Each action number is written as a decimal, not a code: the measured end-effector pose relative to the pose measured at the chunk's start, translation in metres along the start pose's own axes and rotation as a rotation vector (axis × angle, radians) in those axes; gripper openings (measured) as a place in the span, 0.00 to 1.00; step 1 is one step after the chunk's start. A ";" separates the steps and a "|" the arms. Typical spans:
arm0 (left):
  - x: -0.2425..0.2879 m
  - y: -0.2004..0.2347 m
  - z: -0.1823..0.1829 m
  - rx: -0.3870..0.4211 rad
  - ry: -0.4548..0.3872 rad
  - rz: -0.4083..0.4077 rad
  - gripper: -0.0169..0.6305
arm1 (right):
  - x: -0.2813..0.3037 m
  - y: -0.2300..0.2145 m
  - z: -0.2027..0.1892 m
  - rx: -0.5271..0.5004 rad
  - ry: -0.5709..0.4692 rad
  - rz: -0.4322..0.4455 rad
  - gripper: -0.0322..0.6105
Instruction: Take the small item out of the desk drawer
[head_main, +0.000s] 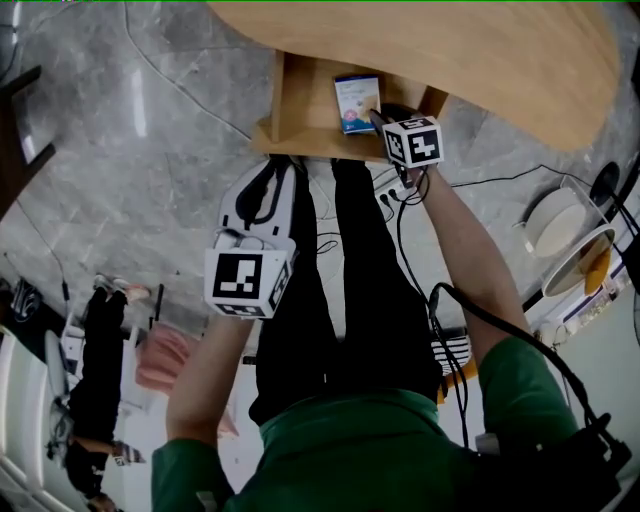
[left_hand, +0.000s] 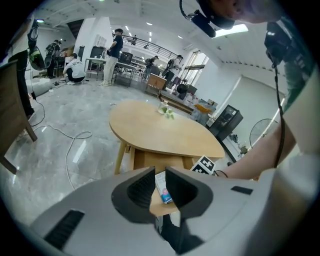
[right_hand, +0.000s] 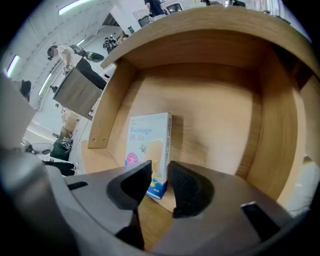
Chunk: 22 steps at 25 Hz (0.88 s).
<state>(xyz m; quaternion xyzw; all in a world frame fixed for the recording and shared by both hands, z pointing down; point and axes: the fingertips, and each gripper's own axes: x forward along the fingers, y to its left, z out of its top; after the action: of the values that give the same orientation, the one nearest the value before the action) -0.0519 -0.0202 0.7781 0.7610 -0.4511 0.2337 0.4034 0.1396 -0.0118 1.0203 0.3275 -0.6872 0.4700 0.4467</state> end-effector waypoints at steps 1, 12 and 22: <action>-0.004 -0.003 0.006 -0.001 -0.002 0.000 0.14 | -0.004 0.002 -0.001 0.004 0.012 0.001 0.25; 0.003 -0.012 0.019 0.023 -0.011 -0.009 0.14 | -0.015 0.013 -0.002 0.002 0.007 0.030 0.13; -0.002 -0.019 0.032 0.054 -0.028 -0.006 0.14 | -0.036 0.022 0.002 -0.009 -0.046 0.043 0.12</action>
<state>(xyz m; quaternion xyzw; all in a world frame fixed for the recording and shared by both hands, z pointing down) -0.0364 -0.0405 0.7504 0.7761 -0.4481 0.2337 0.3771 0.1333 -0.0050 0.9794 0.3216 -0.7062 0.4687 0.4220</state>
